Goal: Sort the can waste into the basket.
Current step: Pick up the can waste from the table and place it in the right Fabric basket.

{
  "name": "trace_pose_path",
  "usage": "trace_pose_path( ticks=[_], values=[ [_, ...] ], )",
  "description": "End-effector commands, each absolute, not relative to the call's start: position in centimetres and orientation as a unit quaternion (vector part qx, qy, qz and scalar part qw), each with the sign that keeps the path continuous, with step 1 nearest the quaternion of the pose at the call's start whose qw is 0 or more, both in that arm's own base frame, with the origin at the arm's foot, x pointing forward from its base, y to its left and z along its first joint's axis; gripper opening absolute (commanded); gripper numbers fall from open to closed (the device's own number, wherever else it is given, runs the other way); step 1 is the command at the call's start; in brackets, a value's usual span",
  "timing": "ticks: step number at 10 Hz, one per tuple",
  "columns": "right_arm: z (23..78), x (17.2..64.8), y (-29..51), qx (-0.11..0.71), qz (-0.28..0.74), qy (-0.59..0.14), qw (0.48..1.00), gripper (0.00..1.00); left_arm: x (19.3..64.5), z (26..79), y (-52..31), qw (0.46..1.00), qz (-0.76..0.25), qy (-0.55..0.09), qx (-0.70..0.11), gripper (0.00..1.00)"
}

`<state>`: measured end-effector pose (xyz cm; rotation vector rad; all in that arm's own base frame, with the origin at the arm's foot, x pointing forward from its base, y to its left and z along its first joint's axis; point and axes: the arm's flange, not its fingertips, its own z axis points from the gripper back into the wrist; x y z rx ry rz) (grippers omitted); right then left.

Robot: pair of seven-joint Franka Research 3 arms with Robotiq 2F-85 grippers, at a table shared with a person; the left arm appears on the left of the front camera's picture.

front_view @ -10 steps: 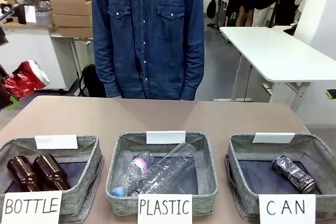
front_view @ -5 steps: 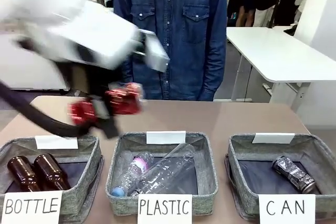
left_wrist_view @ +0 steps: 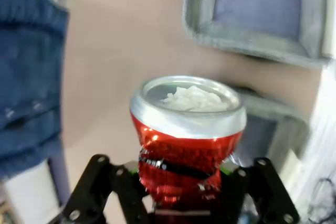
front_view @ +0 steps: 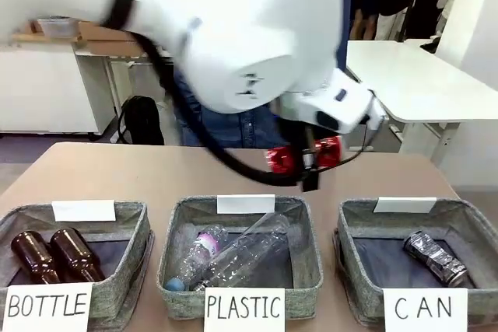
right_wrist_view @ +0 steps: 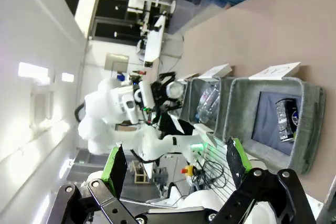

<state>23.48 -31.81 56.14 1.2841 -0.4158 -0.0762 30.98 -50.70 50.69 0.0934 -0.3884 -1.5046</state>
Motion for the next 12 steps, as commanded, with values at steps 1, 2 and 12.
trace_pose_path(
  ticks=[1, 2, 12],
  values=[
    [56.2, 25.8, -28.0, 0.607, 0.002, -0.163, 0.778, 1.00, 33.1, 51.0, -59.6, 0.666, -0.729, -0.160, -0.008, 0.00],
    [56.2, 25.8, -28.0, 0.607, 0.002, -0.163, 0.778, 1.00, 33.9, 50.1, -62.0, 0.642, -0.751, -0.147, -0.047, 0.00],
    [56.2, 25.8, -28.0, 0.607, 0.002, -0.163, 0.778, 1.00, 31.5, 47.3, -65.5, 0.597, -0.784, -0.118, -0.122, 0.58]
  ],
)
